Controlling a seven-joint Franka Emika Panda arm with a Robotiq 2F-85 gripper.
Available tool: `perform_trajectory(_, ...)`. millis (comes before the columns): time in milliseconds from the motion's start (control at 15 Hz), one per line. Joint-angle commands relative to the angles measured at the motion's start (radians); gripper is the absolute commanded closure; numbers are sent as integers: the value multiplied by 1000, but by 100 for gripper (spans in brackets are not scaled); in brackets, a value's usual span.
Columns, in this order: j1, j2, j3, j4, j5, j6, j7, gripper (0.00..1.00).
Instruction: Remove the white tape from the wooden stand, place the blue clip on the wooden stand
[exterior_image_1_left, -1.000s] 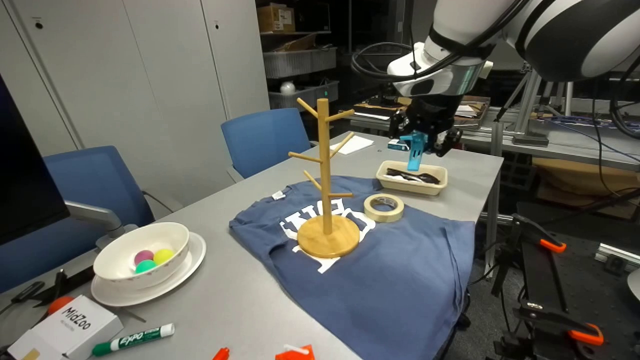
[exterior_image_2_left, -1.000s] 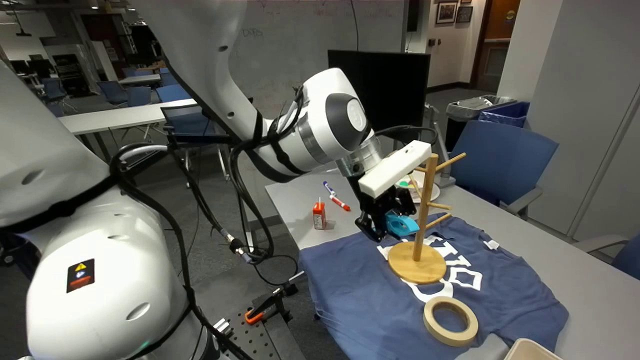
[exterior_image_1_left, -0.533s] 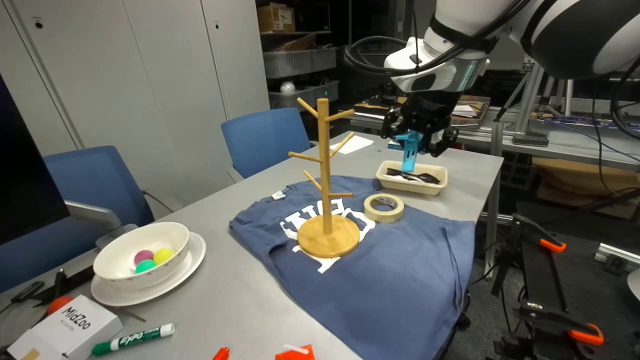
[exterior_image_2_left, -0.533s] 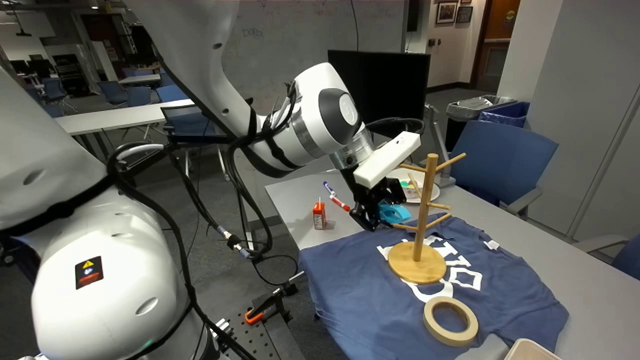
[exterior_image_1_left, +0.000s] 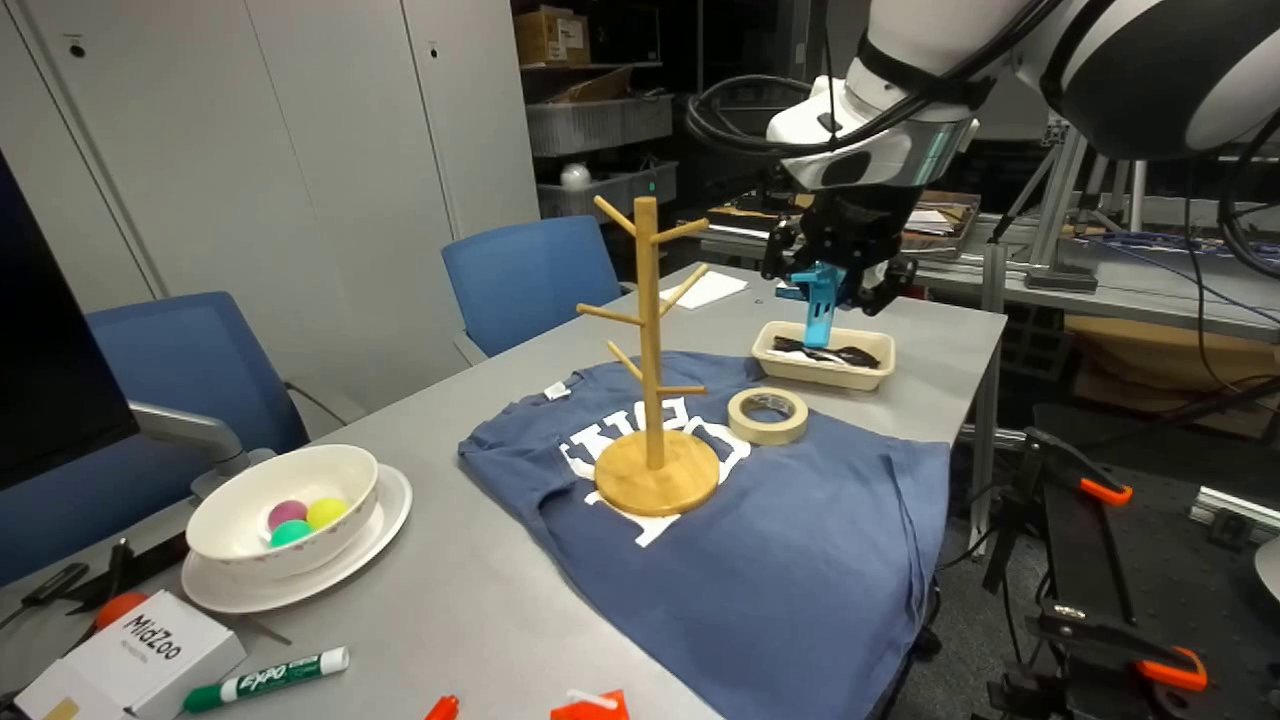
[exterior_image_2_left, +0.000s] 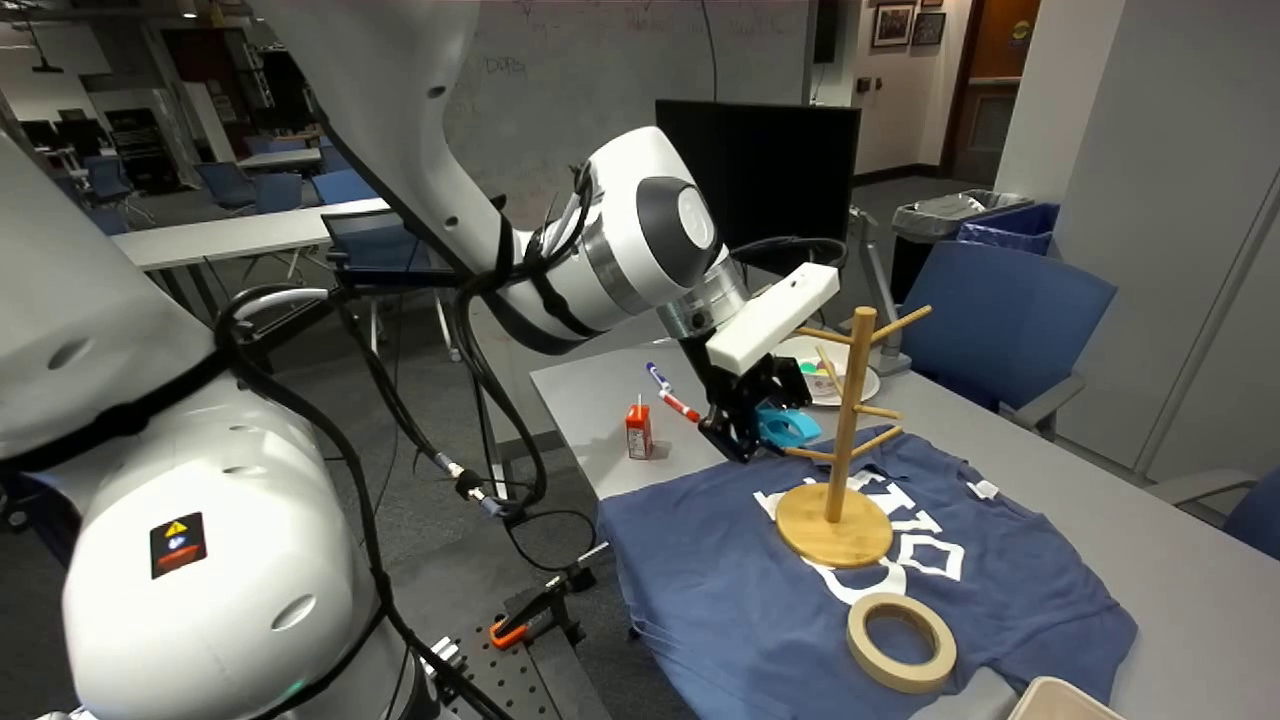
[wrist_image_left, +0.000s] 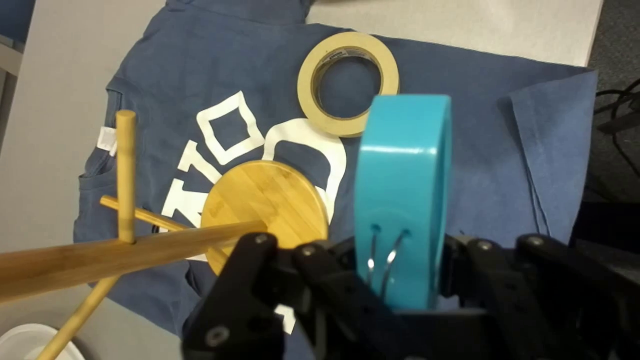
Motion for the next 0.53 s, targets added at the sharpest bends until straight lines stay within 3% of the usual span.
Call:
perform_trajectory(0,27,-27,57,35,2,-100,4,99)
perform_trajectory(467,96,31,153,154,-6,-295,-19,99)
